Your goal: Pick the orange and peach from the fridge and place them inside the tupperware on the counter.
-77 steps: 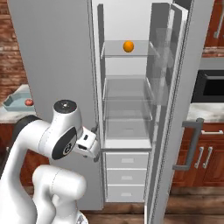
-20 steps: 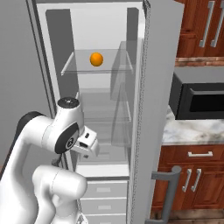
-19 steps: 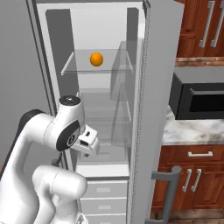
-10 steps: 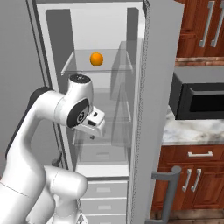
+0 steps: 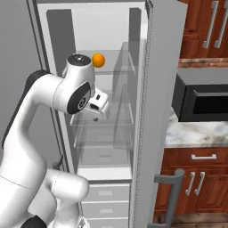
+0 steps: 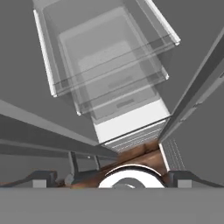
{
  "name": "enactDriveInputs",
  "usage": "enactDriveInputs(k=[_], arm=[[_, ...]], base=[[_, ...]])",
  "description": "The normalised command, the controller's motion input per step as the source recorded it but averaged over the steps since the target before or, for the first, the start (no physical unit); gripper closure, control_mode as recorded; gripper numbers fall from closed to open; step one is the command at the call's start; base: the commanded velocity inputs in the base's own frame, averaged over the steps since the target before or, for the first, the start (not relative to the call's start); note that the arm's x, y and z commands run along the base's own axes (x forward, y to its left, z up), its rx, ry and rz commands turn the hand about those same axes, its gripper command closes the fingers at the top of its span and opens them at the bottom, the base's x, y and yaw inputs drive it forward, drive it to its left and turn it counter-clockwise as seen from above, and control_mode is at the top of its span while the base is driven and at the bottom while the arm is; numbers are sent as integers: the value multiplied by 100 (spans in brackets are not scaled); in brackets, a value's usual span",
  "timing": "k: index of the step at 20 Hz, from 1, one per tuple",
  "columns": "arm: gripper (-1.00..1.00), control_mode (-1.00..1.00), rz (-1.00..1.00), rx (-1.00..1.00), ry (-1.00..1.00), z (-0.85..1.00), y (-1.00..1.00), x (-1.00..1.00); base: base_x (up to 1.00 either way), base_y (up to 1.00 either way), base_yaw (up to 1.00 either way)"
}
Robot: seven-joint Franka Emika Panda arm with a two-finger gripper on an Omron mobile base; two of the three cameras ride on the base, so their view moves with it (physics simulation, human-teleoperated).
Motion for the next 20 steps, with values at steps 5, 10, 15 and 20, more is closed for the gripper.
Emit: enactDriveInputs(k=[5,10,15,20], arm=[[-100,-100,0,0,-27,47,0,32],[-100,-100,0,0,-34,42,-1,46],[-100,-100,0,0,-10,45,0,53],[-100,-100,0,0,0,41,0,64]], base=[[0,0,0],[0,0,0],[0,0,0],[0,0,0]])
